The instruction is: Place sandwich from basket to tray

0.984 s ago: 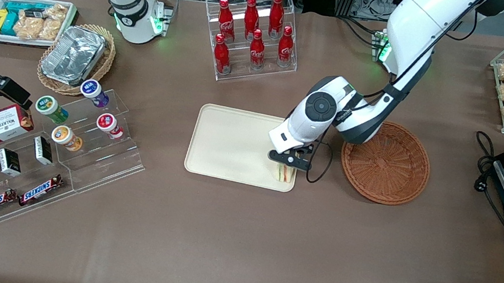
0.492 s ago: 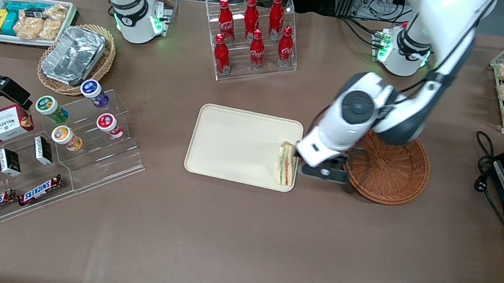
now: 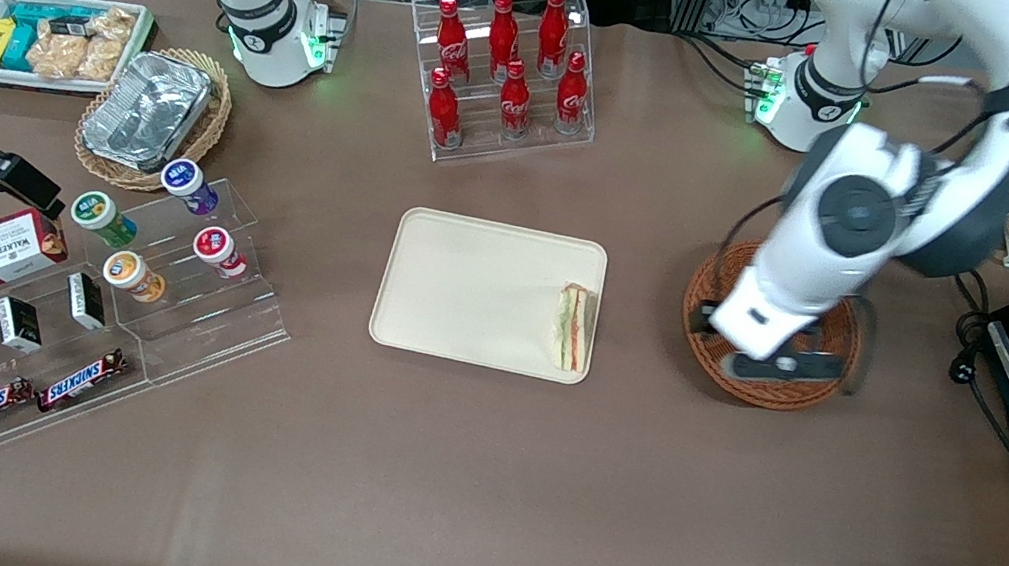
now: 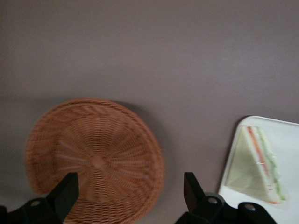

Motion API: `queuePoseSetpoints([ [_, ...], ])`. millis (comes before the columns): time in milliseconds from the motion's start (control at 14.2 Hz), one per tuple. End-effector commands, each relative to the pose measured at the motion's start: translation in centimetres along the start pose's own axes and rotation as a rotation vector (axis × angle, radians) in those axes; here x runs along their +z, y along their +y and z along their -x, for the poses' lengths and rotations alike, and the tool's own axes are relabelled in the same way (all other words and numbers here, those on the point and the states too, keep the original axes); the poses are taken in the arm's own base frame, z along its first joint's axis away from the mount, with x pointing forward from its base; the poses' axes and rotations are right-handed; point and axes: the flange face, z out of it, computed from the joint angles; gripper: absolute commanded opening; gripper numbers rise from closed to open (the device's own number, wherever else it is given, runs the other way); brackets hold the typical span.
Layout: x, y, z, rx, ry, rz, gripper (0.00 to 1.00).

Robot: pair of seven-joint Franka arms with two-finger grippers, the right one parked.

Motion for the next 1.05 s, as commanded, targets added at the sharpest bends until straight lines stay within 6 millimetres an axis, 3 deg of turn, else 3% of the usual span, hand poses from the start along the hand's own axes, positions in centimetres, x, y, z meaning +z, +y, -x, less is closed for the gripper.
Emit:
queuePoseSetpoints([
  [0, -2.9, -6.3, -0.6, 0.057, -0.01, 0.0, 1.0],
  [281, -4.1, -15.7, -1.7, 0.085, -0.045, 0.063, 1.0],
  [492, -6.2, -19.5, -1.2, 0.041, -0.032, 0.069, 1.0],
  [633, -7.5, -19.8, -0.7, 0.031, -0.02, 0.07, 1.0],
  [844, -10.1, -20.8, -2.0, 0.002, 0.034, 0.103, 1.0],
  [984, -11.9, -19.7, -2.7, 0.028, 0.07, 0.104, 1.0],
])
